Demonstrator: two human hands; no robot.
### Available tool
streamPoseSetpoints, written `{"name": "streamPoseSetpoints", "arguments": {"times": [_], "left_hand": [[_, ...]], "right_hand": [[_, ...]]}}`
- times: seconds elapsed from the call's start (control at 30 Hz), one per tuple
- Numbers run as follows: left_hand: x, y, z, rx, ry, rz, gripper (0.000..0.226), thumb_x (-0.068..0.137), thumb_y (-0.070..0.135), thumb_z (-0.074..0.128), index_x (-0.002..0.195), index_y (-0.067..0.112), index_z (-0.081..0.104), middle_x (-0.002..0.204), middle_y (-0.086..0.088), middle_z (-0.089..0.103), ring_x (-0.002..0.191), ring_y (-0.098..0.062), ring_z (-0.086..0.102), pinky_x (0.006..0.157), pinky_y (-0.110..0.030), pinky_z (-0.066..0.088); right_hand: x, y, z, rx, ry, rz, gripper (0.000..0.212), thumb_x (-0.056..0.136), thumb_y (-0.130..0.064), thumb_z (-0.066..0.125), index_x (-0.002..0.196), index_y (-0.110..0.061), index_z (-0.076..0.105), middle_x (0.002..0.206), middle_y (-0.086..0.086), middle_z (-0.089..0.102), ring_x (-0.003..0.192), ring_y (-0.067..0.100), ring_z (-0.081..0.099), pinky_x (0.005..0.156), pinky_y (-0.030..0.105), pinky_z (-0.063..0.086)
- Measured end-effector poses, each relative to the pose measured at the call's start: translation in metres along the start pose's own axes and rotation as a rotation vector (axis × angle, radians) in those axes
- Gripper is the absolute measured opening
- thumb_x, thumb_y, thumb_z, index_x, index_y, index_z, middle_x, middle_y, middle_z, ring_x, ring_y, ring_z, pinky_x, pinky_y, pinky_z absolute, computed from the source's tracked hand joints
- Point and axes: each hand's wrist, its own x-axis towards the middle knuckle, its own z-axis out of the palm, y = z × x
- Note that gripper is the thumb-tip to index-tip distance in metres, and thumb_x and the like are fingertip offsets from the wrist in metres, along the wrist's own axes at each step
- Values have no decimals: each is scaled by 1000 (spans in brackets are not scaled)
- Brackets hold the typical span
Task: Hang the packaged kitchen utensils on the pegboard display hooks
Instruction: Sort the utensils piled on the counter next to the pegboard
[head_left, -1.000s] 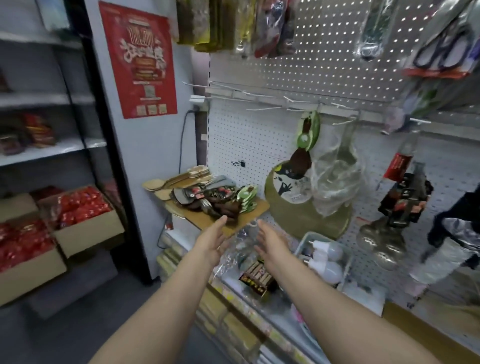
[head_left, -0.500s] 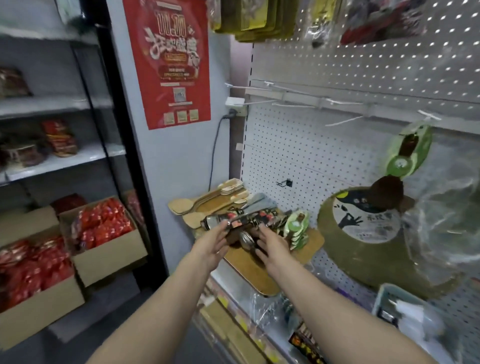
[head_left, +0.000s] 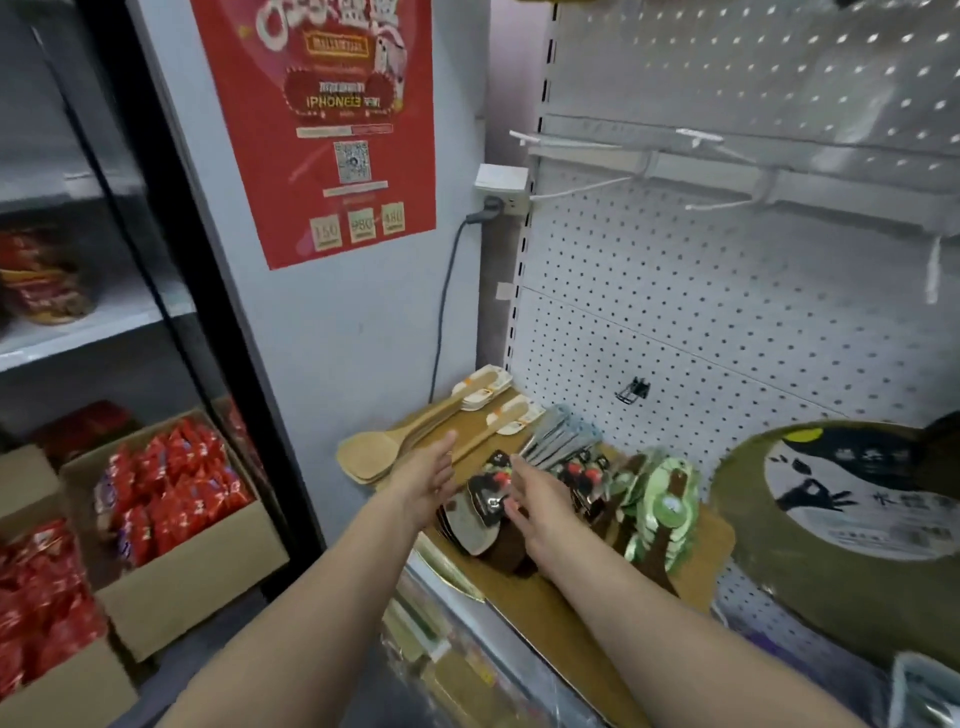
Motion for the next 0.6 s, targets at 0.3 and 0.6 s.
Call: {"name": "streamPoseSetpoints", "arguments": {"times": [0.3, 0.6], "left_hand": [[140, 63, -6, 290, -159, -170, 52, 91, 36, 73, 135, 14, 56, 132, -7, 58, 124, -21, 52, 111, -37, 42], [234, 83, -1, 504, -327, -261, 34, 94, 40, 68, 123, 23, 63, 110, 0, 68, 102, -16, 63, 93, -33, 52]], "right_hand": [[81, -8, 88, 91, 92, 11, 31, 99, -30, 64, 128, -20, 60, 120, 3, 66, 102, 15, 62, 89, 30, 53], [127, -5, 137, 228, 162, 146, 27, 103, -30, 56, 116, -10, 69, 96, 3, 75, 82, 15, 69, 53, 20, 52]]}}
